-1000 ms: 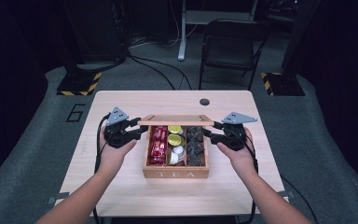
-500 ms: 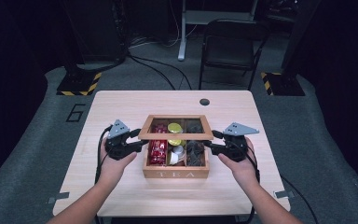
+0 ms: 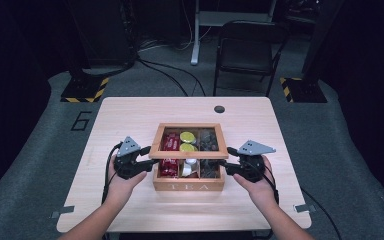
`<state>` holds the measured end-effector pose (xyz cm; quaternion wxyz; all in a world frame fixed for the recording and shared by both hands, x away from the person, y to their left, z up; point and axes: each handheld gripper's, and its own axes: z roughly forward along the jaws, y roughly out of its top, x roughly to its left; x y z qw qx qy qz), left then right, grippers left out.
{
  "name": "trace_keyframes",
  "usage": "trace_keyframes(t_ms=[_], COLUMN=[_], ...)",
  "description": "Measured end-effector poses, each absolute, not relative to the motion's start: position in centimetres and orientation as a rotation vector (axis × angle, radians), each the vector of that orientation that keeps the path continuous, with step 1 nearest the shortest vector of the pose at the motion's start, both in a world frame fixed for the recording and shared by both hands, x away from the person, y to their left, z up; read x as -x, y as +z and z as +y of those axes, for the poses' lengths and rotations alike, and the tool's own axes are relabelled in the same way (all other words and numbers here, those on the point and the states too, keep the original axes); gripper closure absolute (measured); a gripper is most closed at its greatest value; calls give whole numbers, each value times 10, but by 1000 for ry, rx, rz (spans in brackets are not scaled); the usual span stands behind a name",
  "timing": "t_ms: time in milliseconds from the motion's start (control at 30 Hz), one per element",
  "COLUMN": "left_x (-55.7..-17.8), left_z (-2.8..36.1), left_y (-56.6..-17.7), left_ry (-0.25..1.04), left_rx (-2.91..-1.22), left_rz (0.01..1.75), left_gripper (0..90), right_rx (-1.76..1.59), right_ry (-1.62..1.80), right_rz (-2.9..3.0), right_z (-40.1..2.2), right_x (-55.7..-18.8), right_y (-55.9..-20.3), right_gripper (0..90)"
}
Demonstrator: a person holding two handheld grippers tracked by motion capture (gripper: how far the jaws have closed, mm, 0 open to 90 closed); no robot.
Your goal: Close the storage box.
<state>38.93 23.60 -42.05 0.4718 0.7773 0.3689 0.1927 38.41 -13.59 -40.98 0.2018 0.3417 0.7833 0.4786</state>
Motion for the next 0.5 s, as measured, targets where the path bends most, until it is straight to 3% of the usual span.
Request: trace_keyframes(t_ms=[333,500], left_x=[-383,-377], left_z=[237,237], left_y=[-434,-443], left_ry=[445,399], left_rx=[-1949,-1987], left_rz=[883,840], left_gripper=[484,399], right_rx=[-963,-942], right_ry=[1303,1249], right_rz=[2232,2280], right_z=[-135,-131], right_x=[-379,-375], right_y=[-423,-429], right_gripper=[446,379])
